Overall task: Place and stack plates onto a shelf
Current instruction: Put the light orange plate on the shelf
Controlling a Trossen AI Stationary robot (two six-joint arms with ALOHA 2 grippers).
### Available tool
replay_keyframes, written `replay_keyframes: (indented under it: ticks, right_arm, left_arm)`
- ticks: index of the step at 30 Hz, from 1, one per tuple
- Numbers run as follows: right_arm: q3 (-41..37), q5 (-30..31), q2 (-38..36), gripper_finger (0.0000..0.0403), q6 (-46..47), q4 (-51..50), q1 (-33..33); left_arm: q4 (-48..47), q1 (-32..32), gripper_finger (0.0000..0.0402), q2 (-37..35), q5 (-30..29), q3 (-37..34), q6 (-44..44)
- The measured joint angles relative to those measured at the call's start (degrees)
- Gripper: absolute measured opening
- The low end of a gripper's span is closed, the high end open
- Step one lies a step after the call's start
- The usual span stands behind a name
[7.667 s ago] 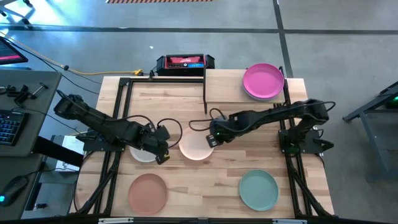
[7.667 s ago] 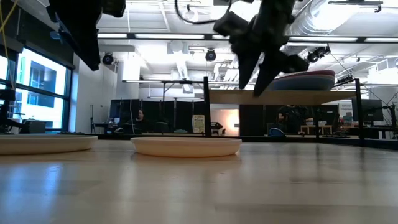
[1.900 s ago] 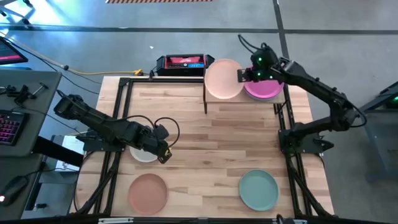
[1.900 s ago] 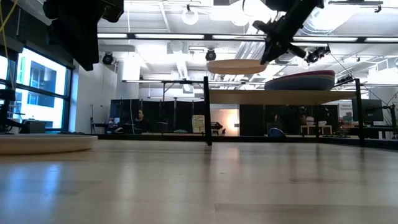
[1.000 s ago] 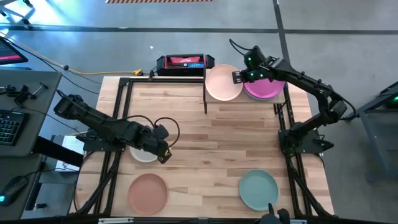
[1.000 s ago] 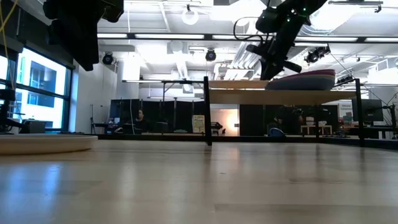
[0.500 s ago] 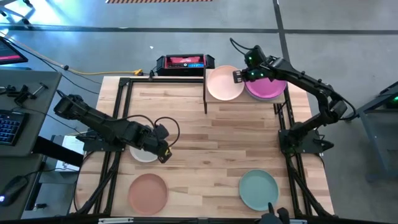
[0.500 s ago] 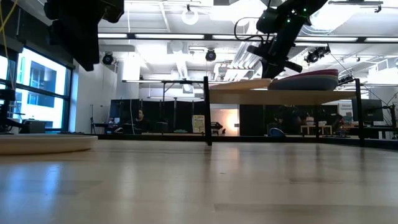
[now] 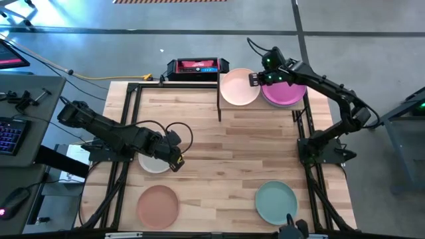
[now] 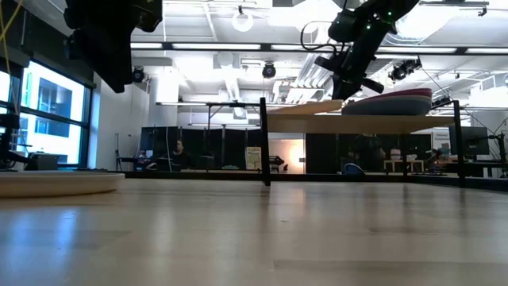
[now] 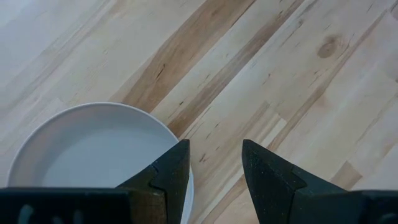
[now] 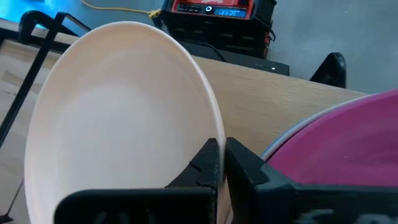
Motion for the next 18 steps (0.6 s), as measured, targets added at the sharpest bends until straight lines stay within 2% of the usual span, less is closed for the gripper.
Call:
replay_keyframes:
  ticks: [11,18]
  right_arm:
    - [0.0,-6.89,4.21,0.0001,0.27,0.06,-0.85]
    - [0.0,-5.71,4.22,0.0001,1.46,-0.78,-0.8]
  left_arm:
    - [0.0,-0.02,0.0138,0.0,0.17,0.0,0.02]
    - [-0.02,-0.02,0.0138,0.0,0.17,0.0,0.73]
